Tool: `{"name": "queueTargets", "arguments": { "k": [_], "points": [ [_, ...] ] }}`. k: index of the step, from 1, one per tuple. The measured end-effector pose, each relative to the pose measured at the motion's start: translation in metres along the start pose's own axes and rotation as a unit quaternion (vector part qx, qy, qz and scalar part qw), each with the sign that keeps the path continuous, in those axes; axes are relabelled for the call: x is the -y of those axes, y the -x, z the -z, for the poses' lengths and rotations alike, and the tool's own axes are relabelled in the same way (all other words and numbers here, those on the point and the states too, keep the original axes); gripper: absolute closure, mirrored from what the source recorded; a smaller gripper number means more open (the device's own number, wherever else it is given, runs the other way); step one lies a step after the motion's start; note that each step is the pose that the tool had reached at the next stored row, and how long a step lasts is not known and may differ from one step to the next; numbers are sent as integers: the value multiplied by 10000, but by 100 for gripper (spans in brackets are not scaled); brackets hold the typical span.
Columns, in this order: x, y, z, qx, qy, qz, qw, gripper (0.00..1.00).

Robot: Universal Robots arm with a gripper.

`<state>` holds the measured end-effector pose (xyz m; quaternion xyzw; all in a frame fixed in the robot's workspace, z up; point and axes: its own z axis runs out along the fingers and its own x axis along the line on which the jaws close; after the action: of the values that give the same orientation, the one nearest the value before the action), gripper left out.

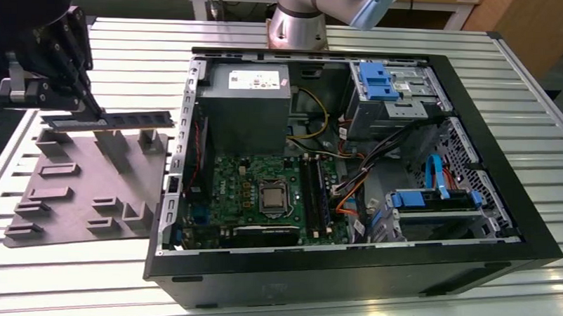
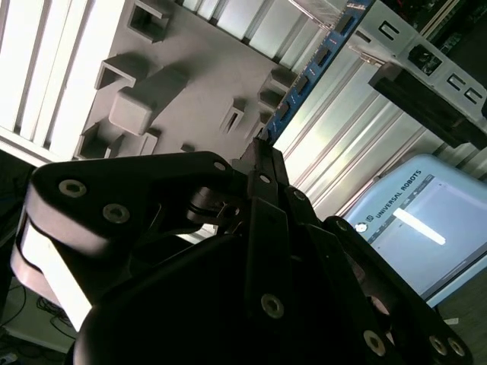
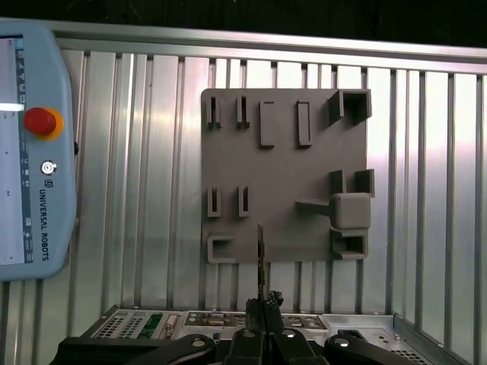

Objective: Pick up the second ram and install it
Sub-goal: 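Pick up the second ram and move it above second insertion slot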

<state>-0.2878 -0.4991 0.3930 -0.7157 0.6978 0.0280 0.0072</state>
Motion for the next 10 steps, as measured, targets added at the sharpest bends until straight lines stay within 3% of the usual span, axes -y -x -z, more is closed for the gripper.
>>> {"name": "queueTargets", "arguments": {
  "k": [10],
  "points": [
    [67,-2,3,0,0,0,10000,88]
  ]
}}
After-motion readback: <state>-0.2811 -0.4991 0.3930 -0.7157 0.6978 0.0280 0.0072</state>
